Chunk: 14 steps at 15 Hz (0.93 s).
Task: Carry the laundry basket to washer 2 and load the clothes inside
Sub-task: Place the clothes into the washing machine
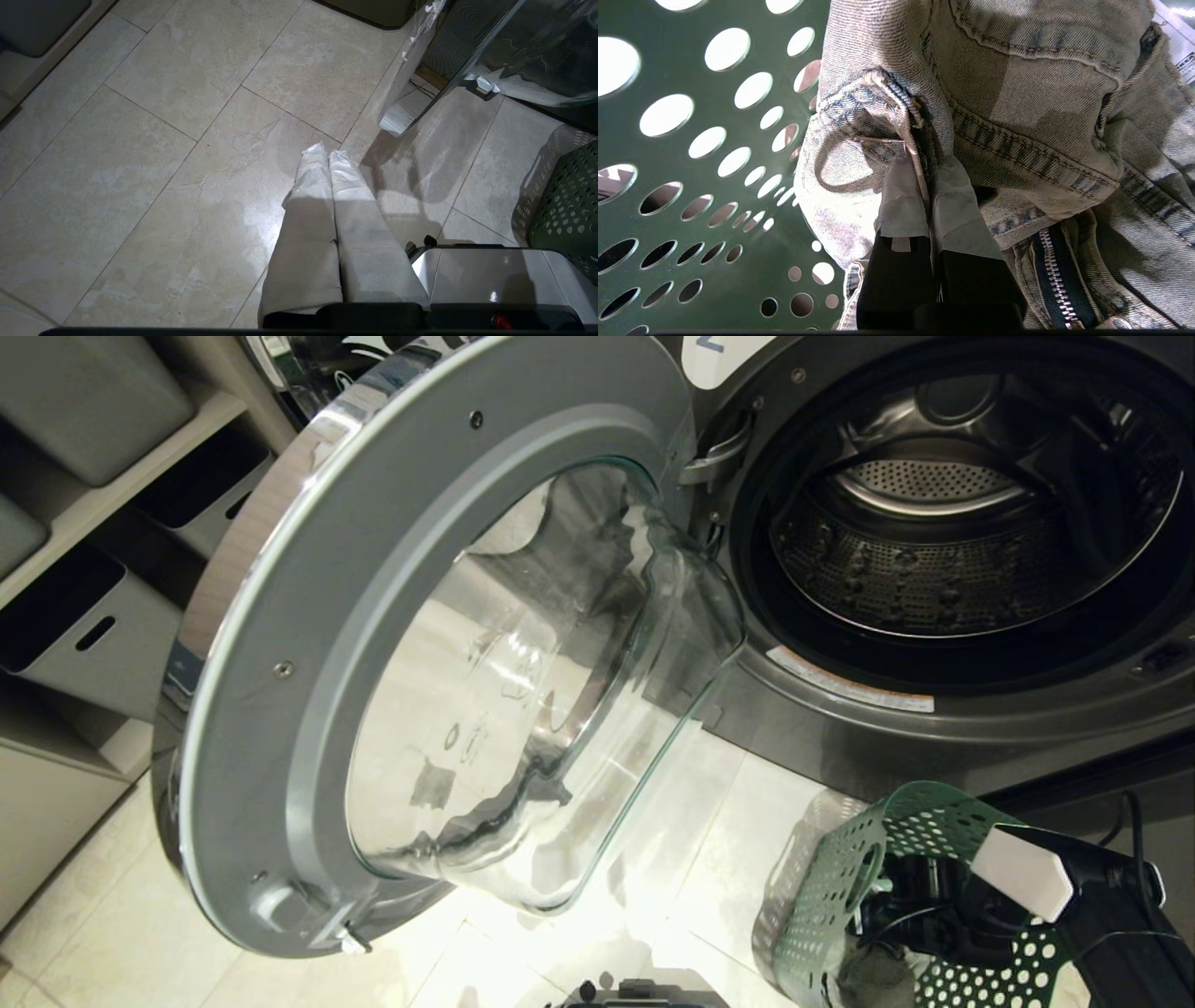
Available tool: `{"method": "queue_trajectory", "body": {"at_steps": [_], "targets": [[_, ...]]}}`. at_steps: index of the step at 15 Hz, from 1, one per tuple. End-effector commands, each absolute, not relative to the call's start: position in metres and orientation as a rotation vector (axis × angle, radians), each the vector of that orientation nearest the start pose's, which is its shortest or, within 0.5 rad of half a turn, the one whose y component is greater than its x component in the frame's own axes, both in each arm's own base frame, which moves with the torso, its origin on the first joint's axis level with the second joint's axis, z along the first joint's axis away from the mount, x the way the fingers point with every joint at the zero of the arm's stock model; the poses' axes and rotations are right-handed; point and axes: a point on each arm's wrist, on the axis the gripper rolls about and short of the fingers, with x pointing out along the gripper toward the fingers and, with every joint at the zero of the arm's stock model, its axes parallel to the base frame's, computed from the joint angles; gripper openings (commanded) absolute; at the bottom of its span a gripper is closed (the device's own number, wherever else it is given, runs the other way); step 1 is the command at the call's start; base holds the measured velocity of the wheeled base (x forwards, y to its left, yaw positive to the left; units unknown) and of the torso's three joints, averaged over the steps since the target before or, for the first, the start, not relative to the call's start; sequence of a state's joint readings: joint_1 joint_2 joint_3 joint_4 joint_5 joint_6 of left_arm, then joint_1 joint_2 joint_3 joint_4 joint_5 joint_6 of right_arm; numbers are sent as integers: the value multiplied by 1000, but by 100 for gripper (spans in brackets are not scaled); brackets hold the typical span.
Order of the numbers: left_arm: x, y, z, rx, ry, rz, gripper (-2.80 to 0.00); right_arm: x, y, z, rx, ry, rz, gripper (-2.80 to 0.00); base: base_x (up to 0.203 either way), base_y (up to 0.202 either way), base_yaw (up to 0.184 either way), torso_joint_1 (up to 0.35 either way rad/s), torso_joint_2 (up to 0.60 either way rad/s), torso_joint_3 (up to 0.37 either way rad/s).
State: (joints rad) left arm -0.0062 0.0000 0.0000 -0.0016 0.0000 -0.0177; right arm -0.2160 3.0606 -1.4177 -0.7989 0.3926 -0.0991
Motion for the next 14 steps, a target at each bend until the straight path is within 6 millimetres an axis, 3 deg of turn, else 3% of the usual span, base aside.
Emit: {"method": "queue_trajectory", "body": {"at_steps": [1, 4, 6, 10, 14], "targets": [[-23, 0, 75, -18, 2, -6, -280, 421, -84, -230, 159, 790, 205, -280, 0, 0, 0, 0, 0, 0], [-23, 0, 75, -17, 2, -6, -280, 418, -84, -229, 159, 797, 200, -280, 0, 0, 0, 0, 0, 0], [-23, 0, 75, -17, 2, -6, -280, 418, -86, -216, 151, 795, 184, -280, 0, 0, 0, 0, 0, 0], [-23, 0, 75, -18, 2, -6, -280, 401, -91, -167, 167, 840, 163, -280, 0, 0, 0, 0, 0, 0], [-23, 0, 75, -18, 2, -6, -280, 360, -90, -123, 198, 912, 146, -280, 0, 0, 0, 1, 2, -12]]}}
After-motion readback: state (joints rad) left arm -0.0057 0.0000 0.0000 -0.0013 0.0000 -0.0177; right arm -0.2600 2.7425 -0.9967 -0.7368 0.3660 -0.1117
